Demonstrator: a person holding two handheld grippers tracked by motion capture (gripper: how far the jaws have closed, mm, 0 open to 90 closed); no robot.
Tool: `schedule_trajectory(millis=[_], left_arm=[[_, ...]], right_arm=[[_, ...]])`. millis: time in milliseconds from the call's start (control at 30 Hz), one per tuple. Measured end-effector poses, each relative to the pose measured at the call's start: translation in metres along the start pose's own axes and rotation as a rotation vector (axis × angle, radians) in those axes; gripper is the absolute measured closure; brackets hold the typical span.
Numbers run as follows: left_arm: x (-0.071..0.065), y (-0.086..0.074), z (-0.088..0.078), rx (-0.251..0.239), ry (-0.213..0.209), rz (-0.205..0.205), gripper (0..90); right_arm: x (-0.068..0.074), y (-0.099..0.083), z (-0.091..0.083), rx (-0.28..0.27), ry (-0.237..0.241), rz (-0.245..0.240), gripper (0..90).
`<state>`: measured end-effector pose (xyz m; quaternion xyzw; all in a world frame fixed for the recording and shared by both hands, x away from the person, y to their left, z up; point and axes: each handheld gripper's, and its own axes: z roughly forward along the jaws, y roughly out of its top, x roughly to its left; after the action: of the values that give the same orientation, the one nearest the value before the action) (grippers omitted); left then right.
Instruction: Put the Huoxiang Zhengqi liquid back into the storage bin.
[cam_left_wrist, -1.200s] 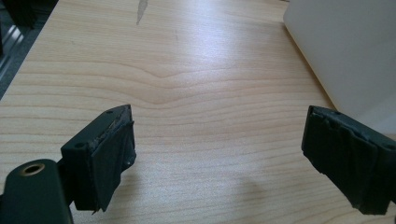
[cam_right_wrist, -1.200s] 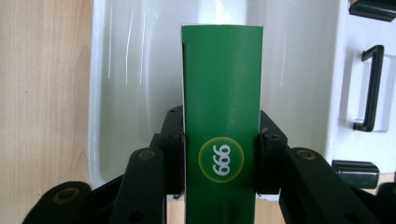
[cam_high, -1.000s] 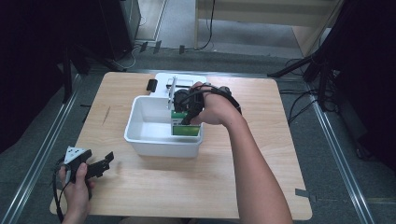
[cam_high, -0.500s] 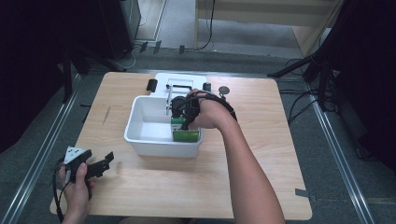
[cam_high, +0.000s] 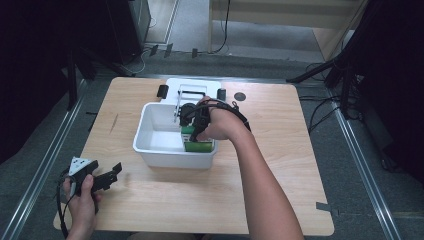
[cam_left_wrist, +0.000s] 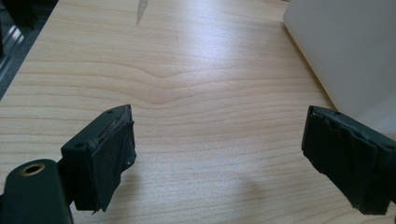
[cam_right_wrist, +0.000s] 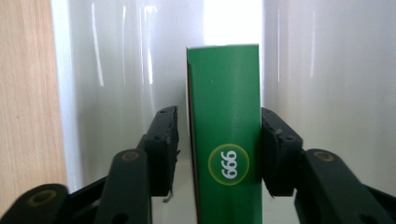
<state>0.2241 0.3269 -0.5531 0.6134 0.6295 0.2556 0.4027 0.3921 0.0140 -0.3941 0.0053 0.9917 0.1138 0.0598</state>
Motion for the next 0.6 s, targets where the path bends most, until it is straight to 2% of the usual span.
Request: schedule_trajectory(millis=[100,300,433,600], left_arm=[[0.000,0.000,0.000,0.000,0.000,0.000,10.4],[0.000,0.000,0.000,-0.001,0.000,0.000,10.5],[0.000,0.000,0.000,0.001,0.000,0.000,10.5],[0.000,0.000,0.000,-0.004,-0.002,-0.004,10.5]], right_arm=[[0.001,0.001,-0.005,-0.004,-0.010,0.037,49.3],[-0.001,-0.001,-0.016,-0.039,-0.037,0.053,45.5],[0.000,-0.003,-0.025,-0.043,-0.059,0.076,43.5],[0.001,-0.006,-0.037,-0.097,-0.069,0.112,41.1]])
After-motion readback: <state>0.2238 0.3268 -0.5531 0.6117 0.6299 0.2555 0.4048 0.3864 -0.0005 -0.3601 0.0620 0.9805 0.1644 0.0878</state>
